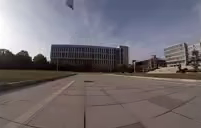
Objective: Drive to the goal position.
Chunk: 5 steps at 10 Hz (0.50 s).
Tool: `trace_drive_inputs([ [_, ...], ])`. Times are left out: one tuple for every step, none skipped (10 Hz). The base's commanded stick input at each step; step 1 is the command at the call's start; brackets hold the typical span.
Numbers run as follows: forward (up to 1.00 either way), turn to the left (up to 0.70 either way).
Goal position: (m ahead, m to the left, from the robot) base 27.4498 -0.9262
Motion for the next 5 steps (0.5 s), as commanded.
trace_drive_inputs([
  [0.70, 0.00],
  [0.70, 0.00],
  [0.70, 0.00],
  [0.70, 0.00],
  [0.70, 0.00],
])
